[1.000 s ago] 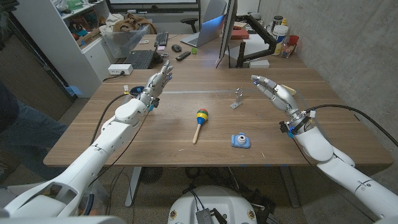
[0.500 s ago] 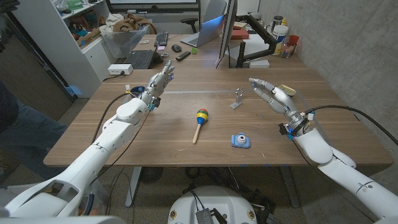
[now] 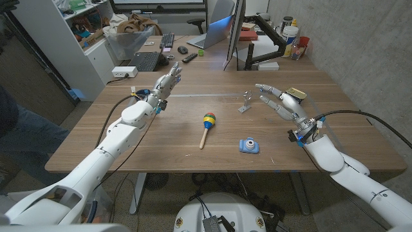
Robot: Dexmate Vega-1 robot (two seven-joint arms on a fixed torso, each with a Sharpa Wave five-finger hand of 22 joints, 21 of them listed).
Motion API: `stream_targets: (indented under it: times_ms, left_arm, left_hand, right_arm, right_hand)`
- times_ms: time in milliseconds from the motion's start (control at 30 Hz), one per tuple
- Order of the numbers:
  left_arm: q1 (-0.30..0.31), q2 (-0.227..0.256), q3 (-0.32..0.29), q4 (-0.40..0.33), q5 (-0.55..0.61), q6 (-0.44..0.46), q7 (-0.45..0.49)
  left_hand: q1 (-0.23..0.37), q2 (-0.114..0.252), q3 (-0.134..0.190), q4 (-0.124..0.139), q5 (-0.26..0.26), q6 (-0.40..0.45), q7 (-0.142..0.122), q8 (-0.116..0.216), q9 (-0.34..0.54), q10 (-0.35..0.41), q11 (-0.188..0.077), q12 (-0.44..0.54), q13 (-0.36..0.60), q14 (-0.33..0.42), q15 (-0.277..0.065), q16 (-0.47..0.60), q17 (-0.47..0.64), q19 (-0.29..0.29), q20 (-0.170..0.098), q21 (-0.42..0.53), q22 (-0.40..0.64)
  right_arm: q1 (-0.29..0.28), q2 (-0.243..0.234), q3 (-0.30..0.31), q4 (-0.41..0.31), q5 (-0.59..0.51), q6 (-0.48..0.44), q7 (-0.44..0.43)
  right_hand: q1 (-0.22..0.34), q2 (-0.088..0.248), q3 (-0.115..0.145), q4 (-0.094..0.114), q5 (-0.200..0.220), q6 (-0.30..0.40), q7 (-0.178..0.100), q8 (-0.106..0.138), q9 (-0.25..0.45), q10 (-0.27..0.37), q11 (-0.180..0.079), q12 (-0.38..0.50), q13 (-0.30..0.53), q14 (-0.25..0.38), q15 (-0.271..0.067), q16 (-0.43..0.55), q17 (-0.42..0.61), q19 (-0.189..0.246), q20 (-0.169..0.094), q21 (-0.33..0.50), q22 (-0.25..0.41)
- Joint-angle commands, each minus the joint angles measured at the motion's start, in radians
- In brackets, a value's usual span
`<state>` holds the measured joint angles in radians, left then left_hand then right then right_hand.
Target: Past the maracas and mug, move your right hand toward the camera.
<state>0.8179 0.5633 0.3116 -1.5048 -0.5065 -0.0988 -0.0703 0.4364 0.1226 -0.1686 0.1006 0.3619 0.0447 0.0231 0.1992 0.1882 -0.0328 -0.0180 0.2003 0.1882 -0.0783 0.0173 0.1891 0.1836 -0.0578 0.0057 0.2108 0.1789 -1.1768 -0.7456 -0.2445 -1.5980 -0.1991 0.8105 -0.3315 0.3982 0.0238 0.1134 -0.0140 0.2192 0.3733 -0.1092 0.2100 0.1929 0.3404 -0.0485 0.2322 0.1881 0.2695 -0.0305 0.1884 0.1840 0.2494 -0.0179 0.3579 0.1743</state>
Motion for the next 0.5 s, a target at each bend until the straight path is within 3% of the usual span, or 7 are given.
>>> stream_targets:
  times_ms: [33, 500]
  left_arm:
    - [0.006, 0.005, -0.003, -0.010, 0.002, 0.005, 0.005]
    - [0.008, 0.005, -0.004, -0.006, -0.002, -0.003, -0.004]
  left_hand:
    - [0.003, 0.007, -0.007, 0.003, -0.004, -0.003, 0.002, 0.001, 0.003, -0.002, -0.001, 0.007, 0.004, 0.001, -0.001, 0.002, 0.005, -0.007, 0.004, -0.001, 0.006]
    - [0.005, 0.008, -0.008, 0.003, -0.004, -0.004, 0.001, 0.001, 0.003, -0.002, -0.001, 0.007, 0.004, 0.001, -0.002, 0.002, 0.005, -0.007, 0.004, -0.002, 0.006]
  right_arm:
    - [-0.023, -0.008, 0.019, -0.031, -0.097, -0.019, -0.045]
    - [-0.050, -0.020, 0.034, -0.078, -0.186, -0.053, -0.094]
  right_hand:
    - [0.011, 0.000, 0.002, -0.006, 0.006, 0.004, -0.002, -0.001, 0.004, -0.004, 0.005, -0.006, 0.003, -0.005, 0.001, -0.003, 0.002, 0.001, -0.006, -0.007, 0.005]
    - [0.018, 0.007, 0.007, -0.010, 0.010, 0.008, -0.008, -0.001, 0.004, -0.002, 0.005, -0.005, 0.003, -0.003, -0.003, -0.001, 0.002, 0.004, -0.008, -0.012, 0.006]
